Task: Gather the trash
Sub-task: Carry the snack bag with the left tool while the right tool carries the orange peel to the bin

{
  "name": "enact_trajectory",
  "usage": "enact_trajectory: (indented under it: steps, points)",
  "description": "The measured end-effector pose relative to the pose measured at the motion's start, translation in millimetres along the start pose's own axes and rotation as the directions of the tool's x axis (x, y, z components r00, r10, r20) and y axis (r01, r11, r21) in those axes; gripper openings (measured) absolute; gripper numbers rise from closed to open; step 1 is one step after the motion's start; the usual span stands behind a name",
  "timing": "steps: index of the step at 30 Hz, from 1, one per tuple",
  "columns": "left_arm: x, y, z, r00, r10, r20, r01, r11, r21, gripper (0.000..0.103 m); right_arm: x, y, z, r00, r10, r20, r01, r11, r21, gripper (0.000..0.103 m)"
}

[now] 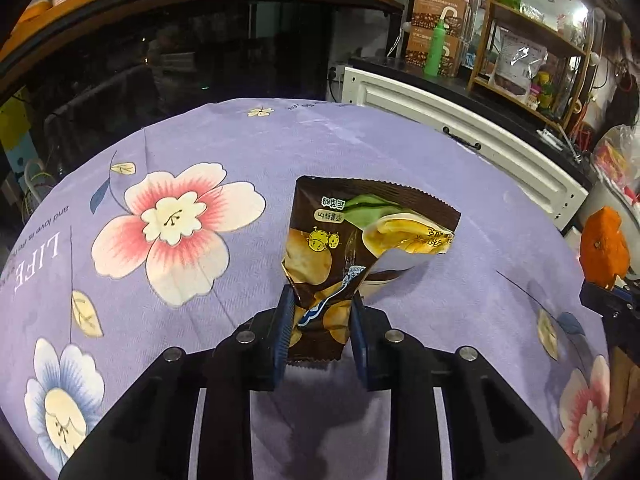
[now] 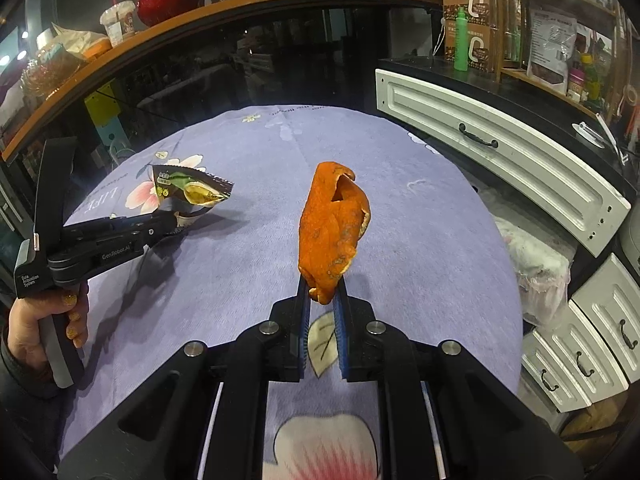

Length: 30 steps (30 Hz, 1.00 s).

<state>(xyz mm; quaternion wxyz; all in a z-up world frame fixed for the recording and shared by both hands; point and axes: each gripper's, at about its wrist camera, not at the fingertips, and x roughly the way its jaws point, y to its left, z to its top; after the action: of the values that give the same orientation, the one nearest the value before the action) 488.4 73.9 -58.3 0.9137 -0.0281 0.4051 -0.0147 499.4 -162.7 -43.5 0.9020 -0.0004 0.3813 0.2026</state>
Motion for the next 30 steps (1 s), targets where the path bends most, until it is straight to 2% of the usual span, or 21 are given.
enact_trajectory:
  steps: [10,18,24,30]
  points:
    - [-68,-25,-34,0.994,-0.082,0.078,0.08,0.996,0.025,0.026,-60,-2,-46,0.997,-0.017,0.077,0.018,1.0,-0.01,0.012]
    - [-118,-90,-76,0.973,-0.206,0.106,0.194,0.974,0.117,0.026,-124,-18,-108,0.988,-0.074,0.139,0.076,0.997,-0.009,0.012]
    - [-138,-163,-108,0.947,-0.314,0.072,0.289,0.927,0.237,0.027,-167,-51,-160,0.976,-0.159,0.147,0.151,0.987,0.059,0.012]
    - [-143,-239,-136,0.911,-0.413,0.01,0.385,0.857,0.342,0.027,-207,-95,-213,0.959,-0.252,0.132,0.23,0.96,0.161,0.012]
